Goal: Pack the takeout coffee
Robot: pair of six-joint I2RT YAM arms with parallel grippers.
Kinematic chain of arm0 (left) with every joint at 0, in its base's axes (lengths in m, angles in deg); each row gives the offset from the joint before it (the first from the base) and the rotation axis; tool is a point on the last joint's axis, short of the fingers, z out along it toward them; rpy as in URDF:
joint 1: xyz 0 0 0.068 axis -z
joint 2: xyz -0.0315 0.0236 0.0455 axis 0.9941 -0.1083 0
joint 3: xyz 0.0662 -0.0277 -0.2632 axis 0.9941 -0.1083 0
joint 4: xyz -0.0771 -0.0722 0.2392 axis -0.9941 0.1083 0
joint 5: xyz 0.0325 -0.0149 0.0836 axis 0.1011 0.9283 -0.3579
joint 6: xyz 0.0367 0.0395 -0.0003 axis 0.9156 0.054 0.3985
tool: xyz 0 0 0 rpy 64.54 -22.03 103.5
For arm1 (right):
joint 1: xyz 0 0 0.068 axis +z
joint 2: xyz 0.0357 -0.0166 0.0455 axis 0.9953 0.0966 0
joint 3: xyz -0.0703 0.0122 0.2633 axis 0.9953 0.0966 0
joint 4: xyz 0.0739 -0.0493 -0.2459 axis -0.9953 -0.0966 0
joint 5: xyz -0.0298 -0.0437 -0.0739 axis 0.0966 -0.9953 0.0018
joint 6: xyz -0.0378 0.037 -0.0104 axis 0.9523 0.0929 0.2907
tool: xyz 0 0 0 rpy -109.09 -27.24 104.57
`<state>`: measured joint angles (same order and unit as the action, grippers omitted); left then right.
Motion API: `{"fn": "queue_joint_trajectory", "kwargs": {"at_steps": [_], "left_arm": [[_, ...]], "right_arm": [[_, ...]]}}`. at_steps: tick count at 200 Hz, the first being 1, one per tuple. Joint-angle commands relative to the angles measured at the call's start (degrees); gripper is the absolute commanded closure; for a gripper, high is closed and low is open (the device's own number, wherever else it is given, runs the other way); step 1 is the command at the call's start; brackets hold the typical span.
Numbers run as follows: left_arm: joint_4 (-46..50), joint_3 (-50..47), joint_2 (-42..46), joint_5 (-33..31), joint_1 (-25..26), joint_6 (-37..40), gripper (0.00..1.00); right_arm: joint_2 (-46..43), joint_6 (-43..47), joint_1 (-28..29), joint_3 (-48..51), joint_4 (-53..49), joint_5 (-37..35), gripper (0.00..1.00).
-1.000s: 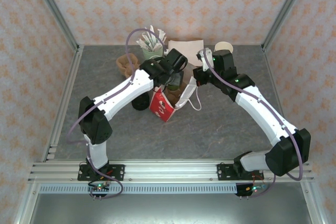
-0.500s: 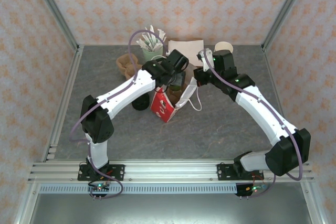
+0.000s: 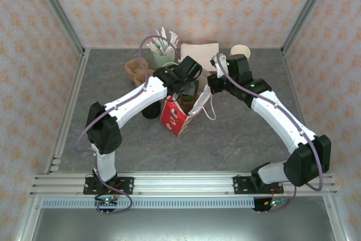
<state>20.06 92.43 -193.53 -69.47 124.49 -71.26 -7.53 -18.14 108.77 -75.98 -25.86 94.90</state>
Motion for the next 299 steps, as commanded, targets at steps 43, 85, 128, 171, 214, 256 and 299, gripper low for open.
{"fn": "queue_joint_trajectory", "kwargs": {"at_steps": [43,85,128,171,214,256,299], "left_arm": [[3.7,-0.5,3.7,0.9,-0.6,0.4,0.50],[4.2,-0.7,3.8,0.7,-0.4,0.6,0.50],[3.3,-1.7,2.4,0.7,0.2,1.2,0.50],[2.2,-1.1,0.3,1.2,0.2,1.8,0.50],[1.6,0.7,-3.1,1.9,0.3,3.0,0.49],[1.8,1.9,-5.0,2.9,0.7,4.5,0.49],[2.8,1.1,-5.7,3.9,1.3,5.4,0.49]], "right_arm": [[0.1,2.5,-0.2,-3.2,0.7,-0.9,1.00],[0.3,3.9,-0.2,-3.4,0.7,-1.3,1.00],[0.0,4.2,-0.1,-3.6,0.5,-1.0,1.00],[-0.4,3.6,0.1,-3.3,0.6,-0.4,1.00],[-0.6,3.2,0.7,-3.1,0.6,0.1,1.00],[-0.8,3.1,0.9,-3.0,0.9,0.1,1.00],[-0.6,2.8,1.0,-3.1,1.1,0.2,1.00]]}}
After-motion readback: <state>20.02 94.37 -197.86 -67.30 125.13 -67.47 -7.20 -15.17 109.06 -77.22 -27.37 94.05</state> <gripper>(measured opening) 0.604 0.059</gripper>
